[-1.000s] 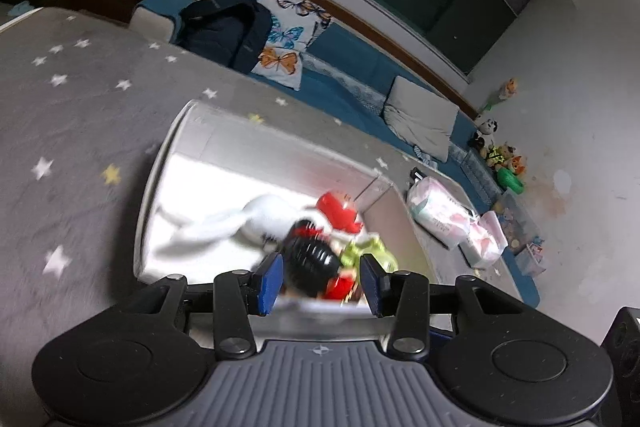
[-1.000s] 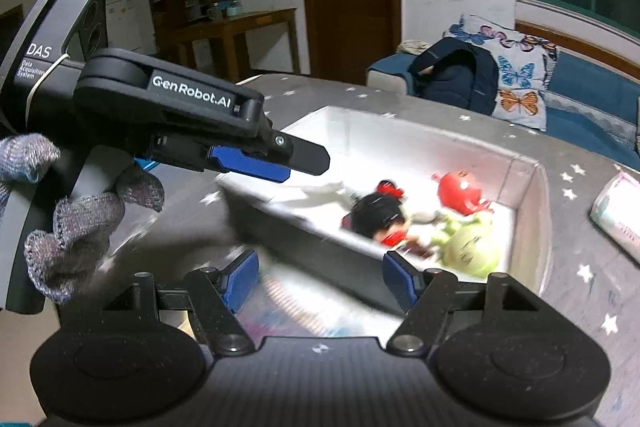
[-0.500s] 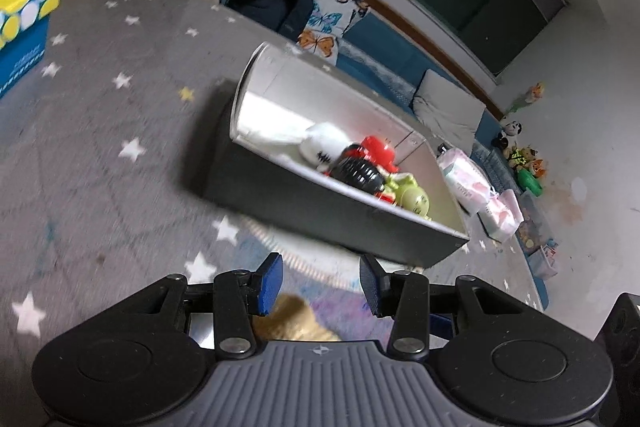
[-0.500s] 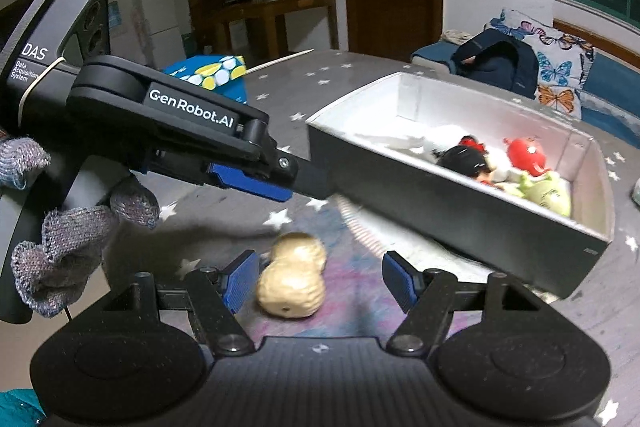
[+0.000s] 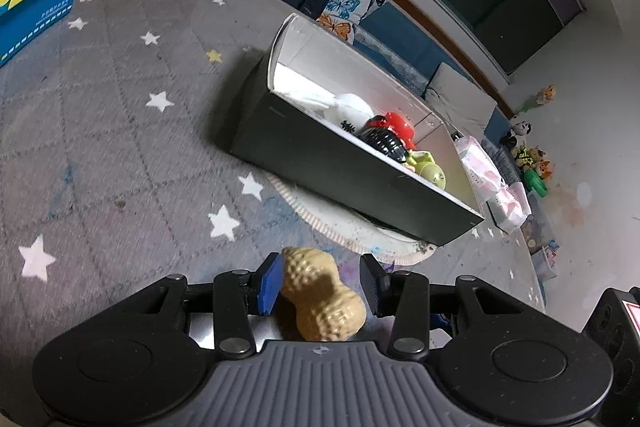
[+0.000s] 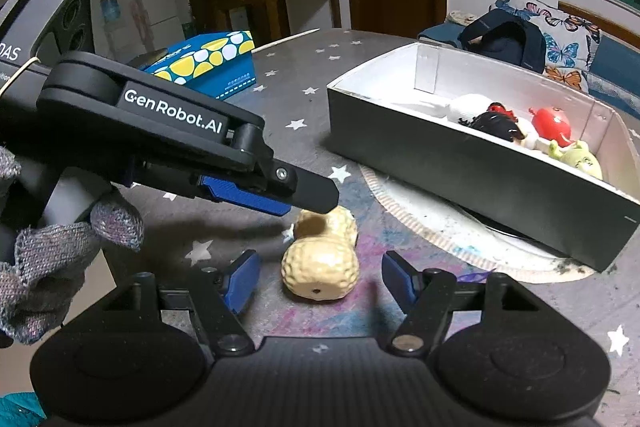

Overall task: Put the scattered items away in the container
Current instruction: 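Close both grippers on the tan peanut toy from either side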

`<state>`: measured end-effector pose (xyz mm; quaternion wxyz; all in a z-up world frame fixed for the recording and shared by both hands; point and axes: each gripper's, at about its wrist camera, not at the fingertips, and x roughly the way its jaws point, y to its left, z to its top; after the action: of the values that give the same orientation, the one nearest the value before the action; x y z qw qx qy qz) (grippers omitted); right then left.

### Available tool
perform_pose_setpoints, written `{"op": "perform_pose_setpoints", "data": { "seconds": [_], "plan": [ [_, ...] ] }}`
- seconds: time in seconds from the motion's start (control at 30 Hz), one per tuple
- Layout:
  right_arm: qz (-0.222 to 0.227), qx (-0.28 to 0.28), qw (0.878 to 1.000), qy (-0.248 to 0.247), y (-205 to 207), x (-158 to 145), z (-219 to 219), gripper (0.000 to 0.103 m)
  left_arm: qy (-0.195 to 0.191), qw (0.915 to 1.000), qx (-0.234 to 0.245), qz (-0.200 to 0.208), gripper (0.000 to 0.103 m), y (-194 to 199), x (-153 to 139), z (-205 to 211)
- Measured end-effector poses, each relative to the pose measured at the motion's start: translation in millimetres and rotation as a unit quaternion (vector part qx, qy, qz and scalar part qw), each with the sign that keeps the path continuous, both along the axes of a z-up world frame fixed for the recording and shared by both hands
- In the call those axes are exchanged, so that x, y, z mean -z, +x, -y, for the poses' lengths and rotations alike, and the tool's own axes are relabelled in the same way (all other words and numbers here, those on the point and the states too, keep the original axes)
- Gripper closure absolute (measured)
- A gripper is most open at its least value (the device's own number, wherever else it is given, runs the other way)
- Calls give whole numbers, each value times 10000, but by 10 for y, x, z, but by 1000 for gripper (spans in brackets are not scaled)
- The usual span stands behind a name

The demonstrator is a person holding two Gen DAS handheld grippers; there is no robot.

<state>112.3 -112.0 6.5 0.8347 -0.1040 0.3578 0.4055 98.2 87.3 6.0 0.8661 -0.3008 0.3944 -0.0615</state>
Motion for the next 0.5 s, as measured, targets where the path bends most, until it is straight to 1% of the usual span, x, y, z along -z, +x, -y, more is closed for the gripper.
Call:
{"op": "perform_pose_setpoints", "data": {
  "seconds": [0.23, 0.3, 0.37, 0.5],
  "plan": [
    [-95, 19, 10000, -15, 41, 56, -57, 35, -66, 9999, 2, -109, 58, 23, 75, -15],
    [-131, 18, 9999, -22, 54, 76, -69, 40, -99, 9999, 5, -135, 58, 33, 96, -20],
    [-166, 26, 9999, -38, 67, 95, -78, 40, -122, 9998, -3, -171, 58, 42, 116, -23],
    [-216, 22, 9997, -59, 80, 119, -92, 46, -179, 9996, -16, -211, 58, 59, 145, -37]
  ]
}}
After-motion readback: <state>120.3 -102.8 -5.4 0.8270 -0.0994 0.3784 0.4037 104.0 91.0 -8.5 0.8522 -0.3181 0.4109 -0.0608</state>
